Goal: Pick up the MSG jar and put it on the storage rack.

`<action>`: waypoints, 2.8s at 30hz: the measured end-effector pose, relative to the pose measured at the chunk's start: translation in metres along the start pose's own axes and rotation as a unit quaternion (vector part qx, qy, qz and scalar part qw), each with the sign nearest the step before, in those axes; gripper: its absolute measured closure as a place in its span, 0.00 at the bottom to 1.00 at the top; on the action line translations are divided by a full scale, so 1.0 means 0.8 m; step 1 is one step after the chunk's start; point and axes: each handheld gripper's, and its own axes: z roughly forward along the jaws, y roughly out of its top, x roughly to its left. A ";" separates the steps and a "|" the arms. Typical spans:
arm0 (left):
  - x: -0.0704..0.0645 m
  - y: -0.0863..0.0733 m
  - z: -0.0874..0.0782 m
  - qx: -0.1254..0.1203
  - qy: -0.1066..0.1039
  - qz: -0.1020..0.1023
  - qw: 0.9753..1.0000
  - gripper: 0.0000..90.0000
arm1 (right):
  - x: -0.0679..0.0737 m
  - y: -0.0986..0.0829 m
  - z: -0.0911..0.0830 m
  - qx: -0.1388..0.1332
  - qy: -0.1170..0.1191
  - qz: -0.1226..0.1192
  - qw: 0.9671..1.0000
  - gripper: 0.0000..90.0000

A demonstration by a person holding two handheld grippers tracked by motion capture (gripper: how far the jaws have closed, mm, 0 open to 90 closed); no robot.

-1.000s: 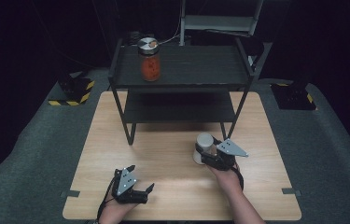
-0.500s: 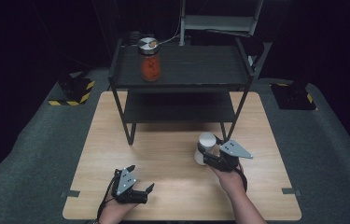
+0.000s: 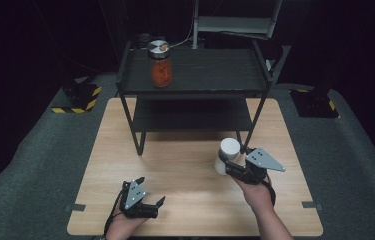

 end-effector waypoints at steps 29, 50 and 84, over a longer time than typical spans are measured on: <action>0.004 -0.001 -0.001 -0.002 -0.006 -0.006 1.000 0.00 | 0.001 0.096 -0.036 -0.036 -0.001 -0.009 0.999 0.37; 0.007 -0.003 -0.001 -0.006 -0.010 -0.011 1.000 0.00 | -0.011 0.180 -0.033 -0.054 -0.002 -0.019 0.998 0.37; 0.009 -0.004 -0.002 -0.009 -0.014 -0.014 1.000 0.00 | -0.023 0.291 0.019 -0.076 -0.032 -0.021 0.996 0.37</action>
